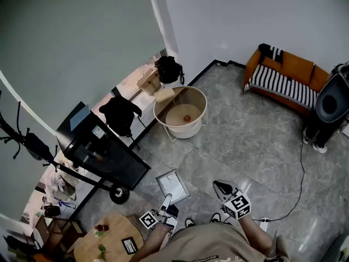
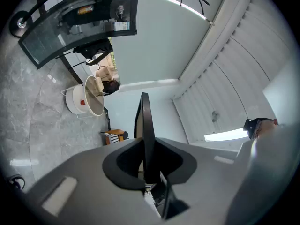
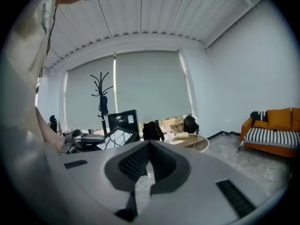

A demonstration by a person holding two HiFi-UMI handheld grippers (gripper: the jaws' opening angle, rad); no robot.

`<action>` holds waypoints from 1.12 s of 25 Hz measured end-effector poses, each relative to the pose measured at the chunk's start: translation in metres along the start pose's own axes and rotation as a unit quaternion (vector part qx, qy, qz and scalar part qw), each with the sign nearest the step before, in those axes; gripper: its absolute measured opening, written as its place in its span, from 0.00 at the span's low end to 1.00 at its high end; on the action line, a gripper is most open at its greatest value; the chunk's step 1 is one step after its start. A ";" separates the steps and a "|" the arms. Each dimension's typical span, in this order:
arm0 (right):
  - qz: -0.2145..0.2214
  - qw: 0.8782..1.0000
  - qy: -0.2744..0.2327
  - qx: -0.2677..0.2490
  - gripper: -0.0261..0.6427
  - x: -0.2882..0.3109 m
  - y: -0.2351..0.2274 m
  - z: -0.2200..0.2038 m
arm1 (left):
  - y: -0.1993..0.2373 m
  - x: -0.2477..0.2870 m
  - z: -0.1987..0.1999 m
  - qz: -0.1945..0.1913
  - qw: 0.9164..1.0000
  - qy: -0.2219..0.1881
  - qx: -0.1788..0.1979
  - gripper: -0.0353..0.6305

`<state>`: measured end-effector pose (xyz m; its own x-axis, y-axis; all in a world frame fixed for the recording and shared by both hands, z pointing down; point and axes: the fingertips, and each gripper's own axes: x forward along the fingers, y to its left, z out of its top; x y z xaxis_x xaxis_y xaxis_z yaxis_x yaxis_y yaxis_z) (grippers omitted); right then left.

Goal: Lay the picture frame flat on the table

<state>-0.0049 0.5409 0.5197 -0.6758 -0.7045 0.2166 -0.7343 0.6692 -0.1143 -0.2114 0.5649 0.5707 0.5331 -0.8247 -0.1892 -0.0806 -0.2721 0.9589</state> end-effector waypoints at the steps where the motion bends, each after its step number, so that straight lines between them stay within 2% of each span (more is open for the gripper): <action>1: -0.001 1.000 -0.003 0.001 0.05 -0.001 -0.004 0.000 | 0.000 0.002 -0.002 0.000 1.000 0.001 0.001 0.15; 6: -0.004 1.000 -0.015 -0.001 0.05 -0.002 -0.022 0.004 | -0.001 0.012 -0.009 -0.003 1.000 0.004 0.008 0.15; 14: 0.011 0.999 -0.026 -0.016 0.05 -0.008 -0.045 0.003 | -0.002 0.036 -0.019 -0.016 1.000 -0.013 0.021 0.15; 19: 0.015 1.000 -0.006 -0.010 0.05 -0.007 -0.052 -0.012 | 0.002 0.044 -0.025 -0.006 1.000 -0.011 0.014 0.15; 28: -0.003 1.000 0.018 0.010 0.05 0.024 -0.079 -0.023 | 0.032 0.084 0.008 0.003 1.000 -0.005 0.006 0.15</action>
<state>0.0382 0.4764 0.5559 -0.6692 -0.6988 0.2527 -0.7393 0.6605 -0.1314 -0.1761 0.4825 0.5836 0.5240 -0.8315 -0.1848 -0.0949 -0.2726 0.9574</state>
